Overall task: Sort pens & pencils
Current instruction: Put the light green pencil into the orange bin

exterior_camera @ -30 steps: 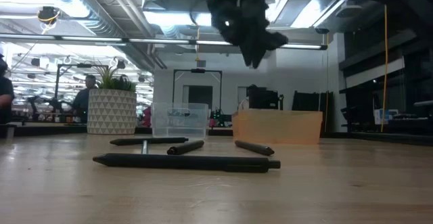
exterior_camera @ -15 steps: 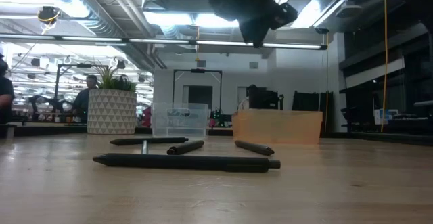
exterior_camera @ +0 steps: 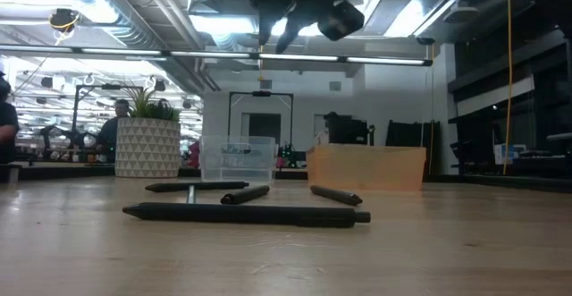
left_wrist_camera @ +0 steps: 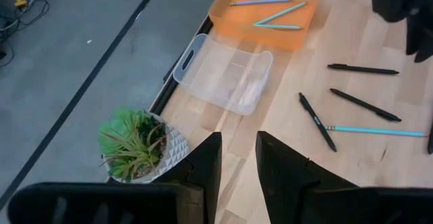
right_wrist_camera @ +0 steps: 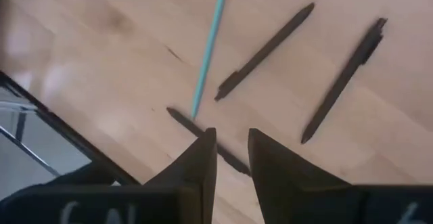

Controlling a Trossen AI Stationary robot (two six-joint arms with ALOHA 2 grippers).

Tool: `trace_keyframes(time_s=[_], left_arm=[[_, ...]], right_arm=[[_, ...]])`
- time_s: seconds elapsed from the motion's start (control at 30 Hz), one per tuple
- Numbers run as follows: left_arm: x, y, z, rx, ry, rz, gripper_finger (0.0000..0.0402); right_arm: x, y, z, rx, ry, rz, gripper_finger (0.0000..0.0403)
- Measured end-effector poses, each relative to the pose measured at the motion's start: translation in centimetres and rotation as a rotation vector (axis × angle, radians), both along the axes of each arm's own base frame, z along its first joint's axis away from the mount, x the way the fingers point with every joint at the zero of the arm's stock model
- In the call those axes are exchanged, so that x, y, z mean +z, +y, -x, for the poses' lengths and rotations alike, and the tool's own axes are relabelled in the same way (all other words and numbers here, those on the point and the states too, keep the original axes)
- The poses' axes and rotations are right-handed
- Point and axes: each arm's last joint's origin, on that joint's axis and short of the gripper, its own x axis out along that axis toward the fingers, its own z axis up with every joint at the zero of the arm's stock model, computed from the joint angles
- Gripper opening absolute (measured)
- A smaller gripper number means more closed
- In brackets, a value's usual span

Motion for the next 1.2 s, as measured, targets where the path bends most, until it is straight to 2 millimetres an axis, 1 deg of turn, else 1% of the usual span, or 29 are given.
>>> trace_keyframes(time_s=[0.1,0.17,0.27,0.33,0.4,0.53,0.67,0.77,0.93,1.1,1.2], left_arm=[[0.0,0.0,0.0,-0.012,-0.002,0.014,0.0086],[0.0,-0.2,-0.1,-0.039,-0.009,0.049,0.0086],[-0.2,-0.3,-0.2,-0.080,-0.013,0.095,0.0086],[-0.7,-0.4,-0.6,-0.100,0.008,0.128,0.0086],[-1.6,-0.4,-1.3,-0.116,0.044,0.172,0.0086],[-4.3,-0.8,-2.8,-0.166,0.143,0.293,0.0086],[-7.0,-1.7,-4.2,-0.203,0.219,0.374,0.0086],[-8.2,-2.7,-5.2,-0.260,0.214,0.413,0.0086],[-9.2,-4.7,-6.4,-0.329,0.190,0.450,0.0086],[-10.7,-6.4,-7.9,-0.335,0.245,0.423,0.0086],[-12.1,-7.6,-9.7,-0.368,0.274,0.395,0.0086]], right_arm=[[-0.4,0.1,0.1,0.019,0.028,0.012,0.0087],[-0.5,0.0,0.2,0.024,0.038,0.055,0.0087],[-0.5,-1.0,0.4,0.001,0.052,0.150,0.0087],[-0.3,-2.2,0.4,-0.019,0.051,0.192,0.0087],[-0.2,-3.6,0.5,-0.036,0.061,0.207,0.0087],[-0.2,-6.5,0.5,-0.047,0.064,0.242,0.0087],[0.2,-9.8,1.2,-0.064,0.091,0.285,0.0087],[0.9,-12.3,2.5,-0.083,0.138,0.328,0.0087],[3.1,-16.2,5.3,-0.162,0.183,0.400,0.0087],[6.5,-19.5,8.8,-0.227,0.138,0.430,0.0087],[8.7,-21.0,11.0,-0.267,0.071,0.461,0.0087]])
